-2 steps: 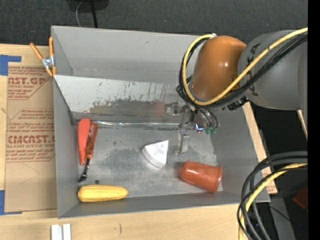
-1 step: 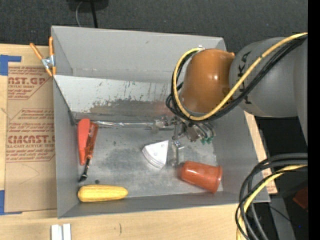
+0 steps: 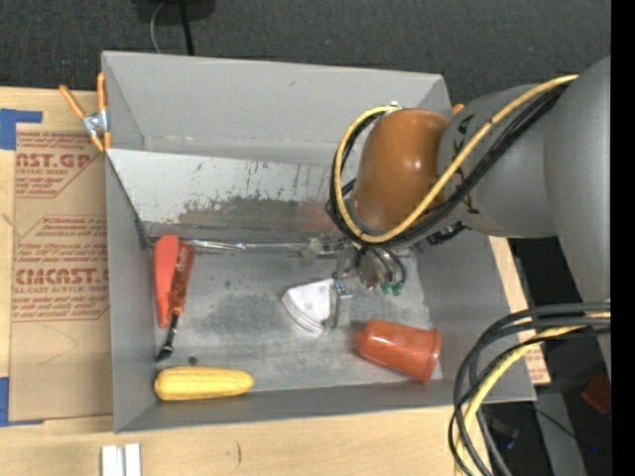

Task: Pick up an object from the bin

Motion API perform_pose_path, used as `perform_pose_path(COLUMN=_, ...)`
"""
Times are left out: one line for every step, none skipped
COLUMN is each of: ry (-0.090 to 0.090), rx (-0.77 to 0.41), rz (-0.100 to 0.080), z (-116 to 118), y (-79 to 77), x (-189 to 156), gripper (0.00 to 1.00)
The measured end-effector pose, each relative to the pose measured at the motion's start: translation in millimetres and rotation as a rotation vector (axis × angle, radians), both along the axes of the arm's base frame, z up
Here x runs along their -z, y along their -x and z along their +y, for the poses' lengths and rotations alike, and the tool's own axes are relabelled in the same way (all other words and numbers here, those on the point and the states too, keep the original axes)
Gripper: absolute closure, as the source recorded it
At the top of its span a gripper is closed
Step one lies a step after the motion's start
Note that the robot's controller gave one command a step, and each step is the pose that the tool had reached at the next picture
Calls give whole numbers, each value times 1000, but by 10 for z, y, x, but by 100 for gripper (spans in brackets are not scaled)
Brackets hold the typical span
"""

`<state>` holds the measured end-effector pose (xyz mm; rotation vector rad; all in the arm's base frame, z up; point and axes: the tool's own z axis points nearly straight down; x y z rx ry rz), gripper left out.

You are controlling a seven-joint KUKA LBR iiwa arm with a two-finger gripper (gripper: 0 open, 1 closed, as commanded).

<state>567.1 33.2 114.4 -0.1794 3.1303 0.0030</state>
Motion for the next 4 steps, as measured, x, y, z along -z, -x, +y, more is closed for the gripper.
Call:
perform_pose_path(ry=2, rx=-162, rz=2, z=37, y=51, x=297, gripper=0)
perform_pose_path(ry=-4, rx=61, rz=-5, z=-67, y=71, x=420, gripper=100)
perform_pose_path(ry=-4, rx=61, rz=-5, z=-67, y=71, x=420, gripper=100)
perform_pose_path(ry=-4, rx=61, rz=-5, z=-66, y=74, x=402, gripper=100)
